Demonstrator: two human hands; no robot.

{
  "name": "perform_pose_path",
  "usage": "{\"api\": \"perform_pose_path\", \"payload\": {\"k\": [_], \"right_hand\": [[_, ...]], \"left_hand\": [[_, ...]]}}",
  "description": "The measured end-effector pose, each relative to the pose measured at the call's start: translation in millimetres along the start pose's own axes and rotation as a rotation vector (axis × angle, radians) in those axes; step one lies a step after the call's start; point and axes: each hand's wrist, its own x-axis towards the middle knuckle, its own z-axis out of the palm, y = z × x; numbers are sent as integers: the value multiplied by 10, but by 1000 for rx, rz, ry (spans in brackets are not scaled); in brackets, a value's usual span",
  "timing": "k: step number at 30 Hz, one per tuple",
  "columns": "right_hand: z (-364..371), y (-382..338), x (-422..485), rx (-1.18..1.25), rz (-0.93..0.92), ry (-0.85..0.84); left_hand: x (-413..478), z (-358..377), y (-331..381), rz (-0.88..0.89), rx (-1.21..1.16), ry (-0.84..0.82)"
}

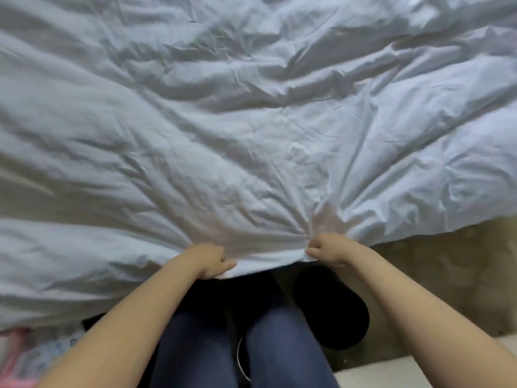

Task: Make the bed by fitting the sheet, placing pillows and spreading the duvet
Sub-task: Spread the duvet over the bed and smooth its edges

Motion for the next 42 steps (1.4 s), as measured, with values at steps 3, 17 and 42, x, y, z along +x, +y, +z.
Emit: {"api": "perform_pose_path", "payload": {"k": [3, 17, 42], "right_hand": [[168, 182, 91, 379, 43, 298], [368, 816, 194, 2018, 570, 869], [268, 1171, -353, 1151, 664, 950]], "left_hand": [[127, 48, 106, 39, -82, 361], [501, -418, 775, 140, 74, 543], [880, -1085, 1965, 392, 118, 613]]}}
